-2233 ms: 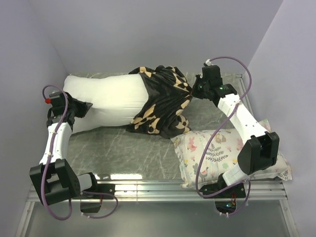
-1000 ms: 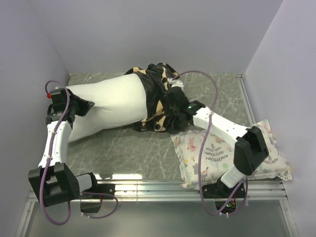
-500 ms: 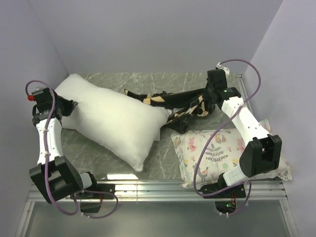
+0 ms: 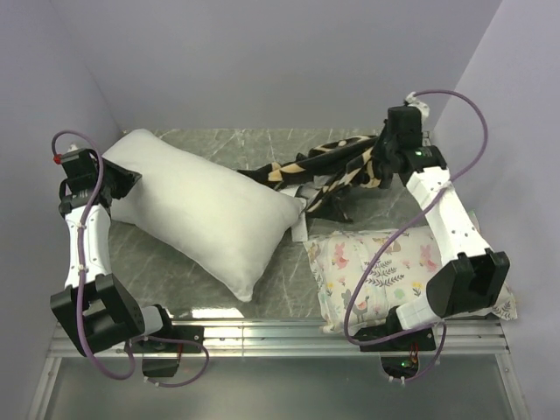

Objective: Remove the pillowcase from the pillow

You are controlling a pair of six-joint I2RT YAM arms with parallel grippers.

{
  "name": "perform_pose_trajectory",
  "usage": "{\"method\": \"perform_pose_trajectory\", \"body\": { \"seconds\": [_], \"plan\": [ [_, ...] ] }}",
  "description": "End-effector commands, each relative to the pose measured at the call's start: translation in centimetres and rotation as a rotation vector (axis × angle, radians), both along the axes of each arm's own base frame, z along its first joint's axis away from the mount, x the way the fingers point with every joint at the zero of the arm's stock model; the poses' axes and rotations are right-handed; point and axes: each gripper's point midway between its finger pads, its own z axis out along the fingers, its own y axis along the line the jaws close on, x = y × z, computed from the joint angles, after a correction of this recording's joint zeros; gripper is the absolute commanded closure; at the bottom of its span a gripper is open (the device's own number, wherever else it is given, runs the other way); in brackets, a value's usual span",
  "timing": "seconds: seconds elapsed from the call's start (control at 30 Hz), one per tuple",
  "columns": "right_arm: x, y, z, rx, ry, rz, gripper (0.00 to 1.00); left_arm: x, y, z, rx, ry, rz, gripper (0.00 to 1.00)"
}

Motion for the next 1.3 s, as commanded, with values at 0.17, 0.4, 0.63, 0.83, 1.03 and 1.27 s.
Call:
{"method": "perform_pose_trajectory", "body": {
  "seconds": [0.17, 0.4, 0.63, 0.83, 1.03, 1.27],
  "plan": [
    [-1.6, -6.4, 13.9, 0.109, -0.343, -0.202, 1.0, 0.0, -0.6, 0.7, 0.035, -0.059, -0.04, 1.0],
    [-1.7, -6.2, 19.0, 0.146, -0.445, -0.185, 1.0, 0.0, -2.6, 0.3, 0.023, -0.073, -0.071, 1.0],
    [1.4, -3.0, 10.9, 0.207, -0.28, -0.051, 1.0, -0.2, -5.4, -0.1, 0.019, -0.078, -0.13, 0.99],
    [2.3, 0.2, -1.7, 0.212, -0.053, 0.028, 0.91, -0.2, -9.1, 0.7, 0.039, -0.097, -0.243, 0.89],
    [-0.4, 1.9, -2.9, 0.118, -0.037, 0.071, 0.29, -1.6, -11.6, 1.4, 0.076, -0.122, -0.282, 0.59],
    [-4.5, 2.0, 4.2, 0.129, -0.182, 0.12, 0.1, -3.6, -11.7, 5.7, 0.191, -0.185, -0.301, 0.31]
  ]
}}
